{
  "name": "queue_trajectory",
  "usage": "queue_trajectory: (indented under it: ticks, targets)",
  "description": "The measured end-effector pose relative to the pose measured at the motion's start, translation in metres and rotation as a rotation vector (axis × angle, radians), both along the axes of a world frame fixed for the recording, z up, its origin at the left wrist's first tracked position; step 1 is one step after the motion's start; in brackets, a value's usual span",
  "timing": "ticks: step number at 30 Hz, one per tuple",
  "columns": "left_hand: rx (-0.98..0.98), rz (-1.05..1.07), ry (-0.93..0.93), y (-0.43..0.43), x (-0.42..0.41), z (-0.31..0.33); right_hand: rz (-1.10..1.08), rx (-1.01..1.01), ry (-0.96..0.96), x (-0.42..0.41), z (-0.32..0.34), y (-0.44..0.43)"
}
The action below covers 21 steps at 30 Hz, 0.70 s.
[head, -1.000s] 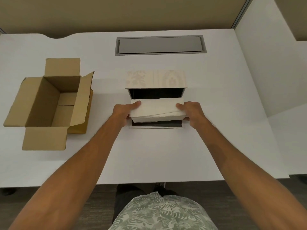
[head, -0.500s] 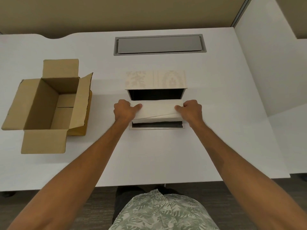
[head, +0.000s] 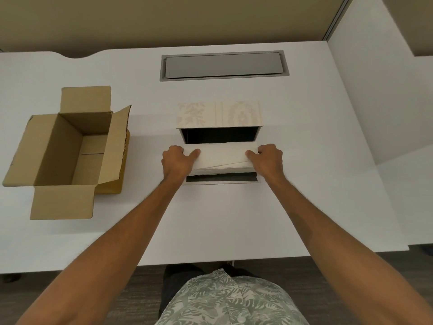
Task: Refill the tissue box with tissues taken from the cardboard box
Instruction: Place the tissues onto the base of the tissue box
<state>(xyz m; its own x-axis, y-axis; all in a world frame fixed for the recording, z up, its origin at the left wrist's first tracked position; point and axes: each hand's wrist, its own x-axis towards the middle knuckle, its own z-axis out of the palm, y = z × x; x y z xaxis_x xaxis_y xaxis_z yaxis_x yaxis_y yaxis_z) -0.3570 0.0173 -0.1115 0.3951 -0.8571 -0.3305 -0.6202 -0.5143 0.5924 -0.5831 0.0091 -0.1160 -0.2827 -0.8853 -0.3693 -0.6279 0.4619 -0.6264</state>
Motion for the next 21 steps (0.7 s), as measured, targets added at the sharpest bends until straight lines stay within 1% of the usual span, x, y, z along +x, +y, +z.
queue_trajectory:
  ticks: [5, 7, 9, 10, 12, 13, 15, 17, 19, 21]
  targets:
    - [0.008, -0.006, -0.012, 0.002, 0.000, 0.002, 0.026, 0.001, 0.007, -0.001, 0.002, 0.001]
    - [0.009, -0.039, -0.062, 0.008, -0.003, 0.003, 0.033, 0.010, 0.003, -0.002, 0.003, 0.001]
    - [-0.050, -0.153, -0.208, 0.022, -0.009, 0.000, 0.040, 0.006, 0.009, -0.003, 0.004, 0.001]
    - [-0.121, -0.249, -0.319, 0.031, -0.013, -0.002, 0.047, 0.005, 0.015, -0.003, 0.003, 0.001]
    - [-0.276, -0.502, -0.514, 0.048, -0.021, -0.009, 0.055, 0.007, 0.019, -0.003, 0.004, 0.000]
    - [-0.315, -0.631, -0.561, 0.054, -0.024, -0.013, 0.053, 0.008, 0.013, -0.003, 0.005, 0.000]
    - [-0.289, -0.813, -0.593, 0.061, -0.030, -0.020, 0.044, 0.019, -0.012, -0.005, 0.006, -0.001]
    - [-0.222, -0.880, -0.616, 0.064, -0.034, -0.026, -0.002, -0.007, -0.047, -0.009, 0.010, -0.001]
    - [-0.185, -0.899, -0.633, 0.064, -0.036, -0.029, -0.097, -0.127, -0.034, -0.014, 0.023, -0.004]
    - [-0.166, -0.910, -0.641, 0.063, -0.035, -0.030, -0.182, -0.302, 0.043, -0.016, 0.037, -0.011]
